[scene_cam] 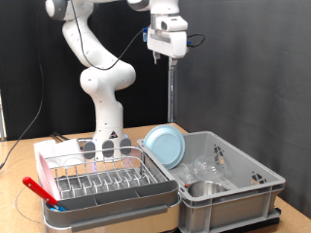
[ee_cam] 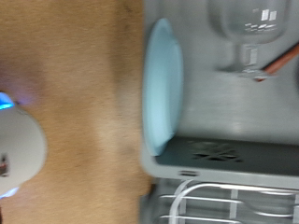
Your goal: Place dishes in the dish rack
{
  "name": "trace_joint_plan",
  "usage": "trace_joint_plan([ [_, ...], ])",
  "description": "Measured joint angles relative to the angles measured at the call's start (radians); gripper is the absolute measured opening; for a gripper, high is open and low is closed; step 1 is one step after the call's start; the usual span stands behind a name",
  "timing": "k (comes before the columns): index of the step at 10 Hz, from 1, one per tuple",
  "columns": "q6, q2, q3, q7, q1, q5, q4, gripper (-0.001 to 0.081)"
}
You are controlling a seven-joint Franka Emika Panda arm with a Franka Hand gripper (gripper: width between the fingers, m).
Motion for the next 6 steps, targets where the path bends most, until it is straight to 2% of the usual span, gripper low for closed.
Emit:
trace_joint_plan([
  [1, -0.035, -0.009, 0.001, 0.024, -0.003, 0.005, -0.005, 0.0811],
  [3, -0.045, -0.012, 0.006, 0.094, -0.012, 0.013, -0.014, 0.0811],
  [5, -0.026, -0.012, 0.004, 0.063, -0.009, 0.013, -0.021, 0.0811],
  [6, 0.001, -0.012, 0.004, 0.050, -0.009, 0.011, -0.045, 0.0811],
])
